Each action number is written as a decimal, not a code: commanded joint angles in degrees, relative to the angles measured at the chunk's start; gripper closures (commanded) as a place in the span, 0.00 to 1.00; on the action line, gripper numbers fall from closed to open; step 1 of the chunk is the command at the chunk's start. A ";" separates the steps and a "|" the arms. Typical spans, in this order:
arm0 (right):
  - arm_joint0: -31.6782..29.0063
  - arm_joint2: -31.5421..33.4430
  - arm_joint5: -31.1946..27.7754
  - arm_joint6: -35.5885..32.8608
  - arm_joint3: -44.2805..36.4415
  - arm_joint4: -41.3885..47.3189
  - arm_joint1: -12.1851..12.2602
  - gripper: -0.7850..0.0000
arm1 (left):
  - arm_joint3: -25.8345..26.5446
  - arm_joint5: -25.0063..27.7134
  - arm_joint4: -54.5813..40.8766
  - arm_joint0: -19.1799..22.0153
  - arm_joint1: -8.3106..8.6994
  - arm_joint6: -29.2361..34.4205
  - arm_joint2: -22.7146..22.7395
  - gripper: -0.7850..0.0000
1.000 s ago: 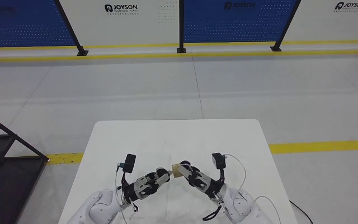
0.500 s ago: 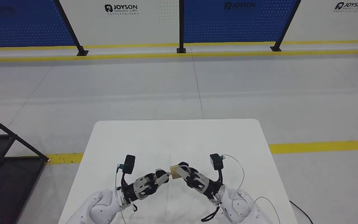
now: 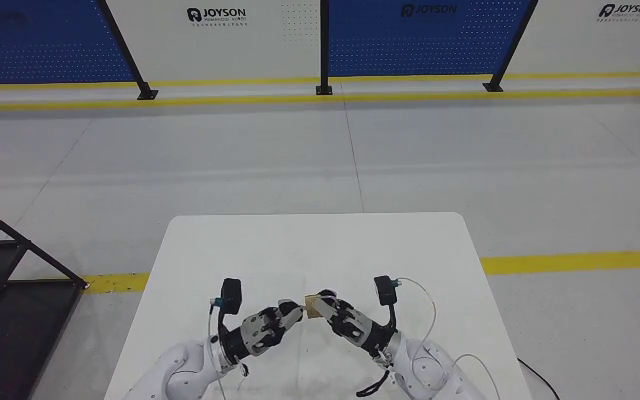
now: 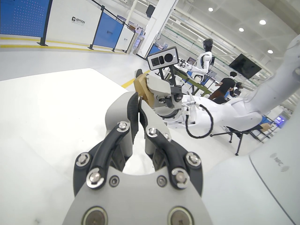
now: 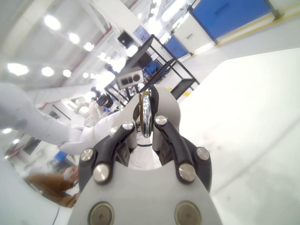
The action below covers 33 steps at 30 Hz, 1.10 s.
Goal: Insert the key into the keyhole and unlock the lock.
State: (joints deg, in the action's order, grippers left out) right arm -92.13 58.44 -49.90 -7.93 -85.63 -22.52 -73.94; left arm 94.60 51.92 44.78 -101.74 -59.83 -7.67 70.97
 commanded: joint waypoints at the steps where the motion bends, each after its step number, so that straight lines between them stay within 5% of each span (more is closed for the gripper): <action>1: -0.04 -0.03 0.21 0.15 -0.09 -0.07 0.05 1.00 | 0.55 -1.48 3.03 -0.47 -0.12 -2.11 0.19 1.00; 33: 0.23 -0.58 1.86 0.00 -0.44 2.26 0.94 1.00 | 3.45 -24.79 41.45 -4.52 -0.51 -28.41 -0.90 1.00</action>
State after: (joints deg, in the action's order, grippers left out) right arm -91.90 57.88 -48.08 -7.86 -86.07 -20.39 -73.03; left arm 97.97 28.28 85.31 -106.03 -60.32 -35.65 70.34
